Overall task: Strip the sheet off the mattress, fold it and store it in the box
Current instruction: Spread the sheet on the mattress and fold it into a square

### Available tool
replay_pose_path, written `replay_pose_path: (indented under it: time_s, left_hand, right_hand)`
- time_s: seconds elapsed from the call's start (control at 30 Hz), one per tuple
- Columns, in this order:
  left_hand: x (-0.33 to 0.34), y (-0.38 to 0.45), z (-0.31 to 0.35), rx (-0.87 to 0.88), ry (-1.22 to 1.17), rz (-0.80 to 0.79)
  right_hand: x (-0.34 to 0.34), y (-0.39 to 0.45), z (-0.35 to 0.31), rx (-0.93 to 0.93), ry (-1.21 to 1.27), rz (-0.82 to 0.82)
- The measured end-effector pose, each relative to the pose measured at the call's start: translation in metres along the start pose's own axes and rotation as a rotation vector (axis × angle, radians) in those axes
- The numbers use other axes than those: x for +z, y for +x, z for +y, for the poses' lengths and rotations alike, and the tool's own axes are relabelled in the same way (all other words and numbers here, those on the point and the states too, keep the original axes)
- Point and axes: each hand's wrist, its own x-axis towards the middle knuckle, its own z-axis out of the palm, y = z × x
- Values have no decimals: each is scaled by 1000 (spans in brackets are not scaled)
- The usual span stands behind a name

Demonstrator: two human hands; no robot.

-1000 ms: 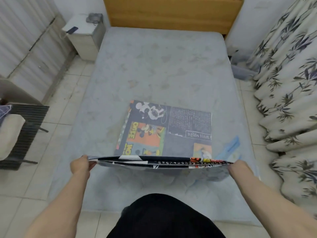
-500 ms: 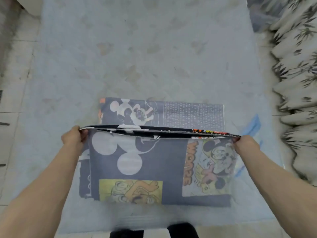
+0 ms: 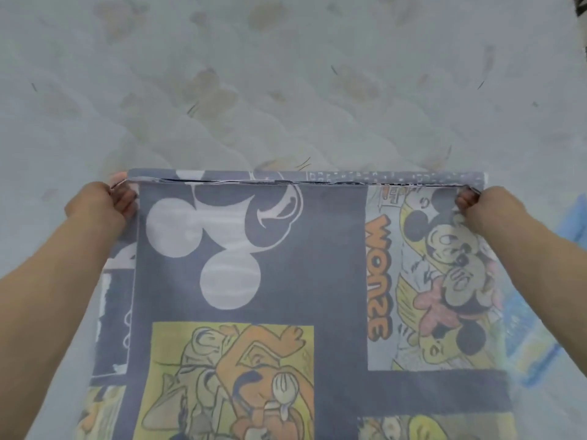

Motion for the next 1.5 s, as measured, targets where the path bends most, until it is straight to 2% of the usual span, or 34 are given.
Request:
replay_pose_path:
  time_s: [0.03, 0.1, 0.17, 0.2, 0.3, 0.33, 0.4, 0.47, 0.5, 0.6, 0.67, 0.73, 0.9, 1.0, 1.1, 1.2, 1.27, 1.4, 1.5]
  left_hand:
    - [1, -1, 0, 40, 2, 4]
    - [2, -5, -6, 209, 52, 45]
    - [-3, -7, -15, 404, 299, 41]
    - [-7, -6, -21, 501, 439, 42]
    - [-13, -3, -31, 736, 842, 35]
    - [-12, -4, -34, 824, 1013, 51]
    - [-7, -8, -42, 1087, 1274, 28]
    - [5, -17, -56, 1375, 1416, -64]
    - [15, -26, -65, 1501, 1445, -112]
    - [59, -72, -106, 1720, 1495, -349]
    - [97, -111, -137, 1722, 1523, -502]
    - [137, -147, -160, 1631, 1562, -613]
    - [222, -213, -187, 1436, 1656, -765]
    - [244, -232, -197, 1328, 1674, -852]
    - [250, -233, -200, 1208, 1652, -874]
    - [243, -225, -192, 1126, 1541, -929]
    - [232, -218, -185, 1139, 1452, -939]
    - [223, -212, -182, 1210, 1383, -886]
    - [229, -202, -182, 1124, 1404, -792]
  right_hand:
    - [5, -4, 3, 0, 79, -5]
    - [9, -7, 3, 0, 296, 143]
    - [12, -8, 4, -38, 407, 282]
    - [13, -10, 6, -43, 374, 290]
    - [9, -18, 7, -58, 16, 342]
    - [2, -18, 8, -133, -160, 389]
    - [-15, -12, 9, -425, -563, 473]
    - [-26, -9, 11, -694, -956, 345]
    - [-29, -7, 12, -745, -1068, 252]
    - [-28, -5, 13, -748, -1104, 110]
    - [-31, 1, 9, -746, -1101, 82]
    - [-38, 12, -1, -746, -1150, 33]
    - [-57, 35, -33, -596, -1201, -168]
    - [-68, 42, -43, -614, -1287, -240]
    - [-79, 41, -44, -660, -1232, -310]
    - [-92, 37, -45, -577, -947, -426]
    - [-98, 36, -46, -574, -839, -451]
    - [-87, 40, -45, -602, -759, -480]
    - [-69, 46, -38, -622, -837, -443]
